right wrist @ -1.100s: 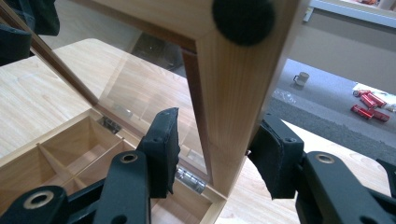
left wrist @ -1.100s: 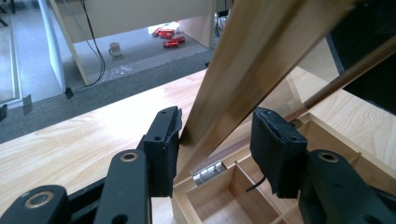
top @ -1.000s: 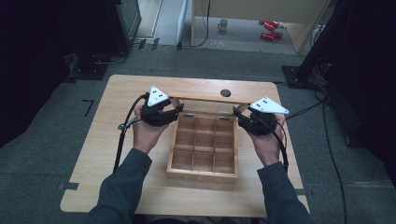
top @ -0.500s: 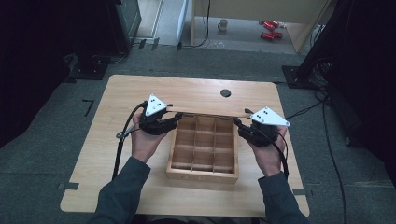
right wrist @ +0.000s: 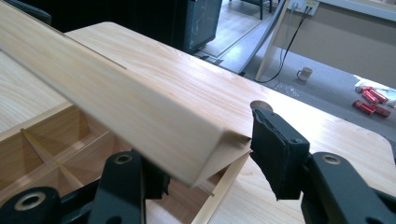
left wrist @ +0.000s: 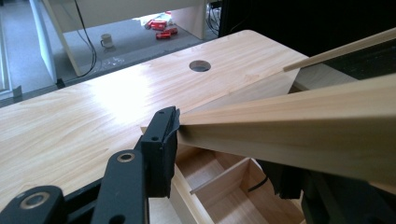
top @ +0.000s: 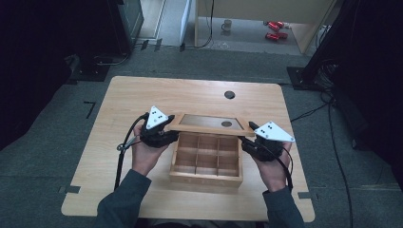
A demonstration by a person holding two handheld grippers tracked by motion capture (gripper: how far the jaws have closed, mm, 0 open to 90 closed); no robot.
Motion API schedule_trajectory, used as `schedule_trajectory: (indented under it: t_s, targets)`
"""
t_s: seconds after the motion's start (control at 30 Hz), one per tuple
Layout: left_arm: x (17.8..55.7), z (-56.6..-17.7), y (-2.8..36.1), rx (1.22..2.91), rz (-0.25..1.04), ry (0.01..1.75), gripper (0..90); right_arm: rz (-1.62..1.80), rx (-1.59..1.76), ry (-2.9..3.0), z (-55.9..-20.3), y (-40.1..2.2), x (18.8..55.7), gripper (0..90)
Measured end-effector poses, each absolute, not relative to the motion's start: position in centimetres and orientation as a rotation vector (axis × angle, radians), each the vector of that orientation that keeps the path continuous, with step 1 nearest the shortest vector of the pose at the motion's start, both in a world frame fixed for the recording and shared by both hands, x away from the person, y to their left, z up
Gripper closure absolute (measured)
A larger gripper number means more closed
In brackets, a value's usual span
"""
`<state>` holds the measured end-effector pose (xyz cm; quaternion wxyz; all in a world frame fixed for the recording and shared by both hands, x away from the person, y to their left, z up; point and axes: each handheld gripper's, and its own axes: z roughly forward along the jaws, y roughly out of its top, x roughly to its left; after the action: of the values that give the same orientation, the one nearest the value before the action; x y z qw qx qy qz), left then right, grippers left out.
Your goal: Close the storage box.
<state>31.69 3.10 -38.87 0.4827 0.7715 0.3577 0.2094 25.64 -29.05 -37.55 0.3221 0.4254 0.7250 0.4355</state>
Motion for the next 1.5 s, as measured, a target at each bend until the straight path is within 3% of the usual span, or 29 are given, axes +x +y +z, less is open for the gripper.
schedule_trajectory:
  t_s: [0.47,0.73,1.5]
  targets:
    - [30.1,-40.4,3.5,1.884,0.49,0.876,48.8,1.131,1.127,1.903,-39.1,-28.7,23.9,48.1]
    - [28.2,-41.1,3.8,1.881,0.479,0.844,40.8,1.11,1.119,1.908,-40.4,-28.4,23.0,46.6]
    - [25.1,-41.9,4.6,1.915,0.457,0.795,38.4,1.086,1.17,1.944,-41.9,-28.4,21.0,42.3]
